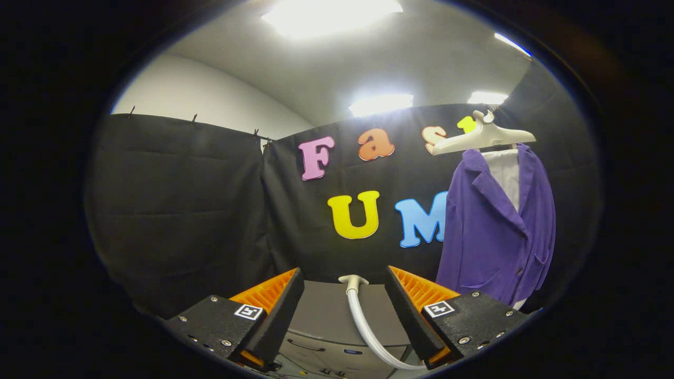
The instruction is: Iron the clothes twice with a garment steamer, once on the left side and once on the right side.
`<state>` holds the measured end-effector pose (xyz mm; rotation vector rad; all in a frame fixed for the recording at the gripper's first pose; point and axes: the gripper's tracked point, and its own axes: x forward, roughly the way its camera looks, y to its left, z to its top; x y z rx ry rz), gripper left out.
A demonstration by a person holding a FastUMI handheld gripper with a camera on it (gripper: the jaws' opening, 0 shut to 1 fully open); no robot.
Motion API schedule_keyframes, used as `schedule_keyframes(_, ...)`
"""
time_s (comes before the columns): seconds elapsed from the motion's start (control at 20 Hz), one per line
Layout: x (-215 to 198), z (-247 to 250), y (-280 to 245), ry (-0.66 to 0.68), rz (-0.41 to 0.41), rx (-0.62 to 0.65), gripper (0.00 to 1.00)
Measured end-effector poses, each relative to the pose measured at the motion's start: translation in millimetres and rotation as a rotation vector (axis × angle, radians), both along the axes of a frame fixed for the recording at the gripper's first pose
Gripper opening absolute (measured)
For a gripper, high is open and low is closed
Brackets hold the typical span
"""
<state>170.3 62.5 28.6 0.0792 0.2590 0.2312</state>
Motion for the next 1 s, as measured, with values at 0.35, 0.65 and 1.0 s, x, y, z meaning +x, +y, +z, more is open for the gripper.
schedule_keyframes(0.35, 101, -16, 5, 0.153, 0.032, -0.011, 0.95)
schedule_keyframes(0.65, 154, -85, 23, 0.43, 0.116, -0.012, 0.94)
schedule_keyframes(1.0, 218, -156, 36, 0.641, 0.152, 0.008, 0.93)
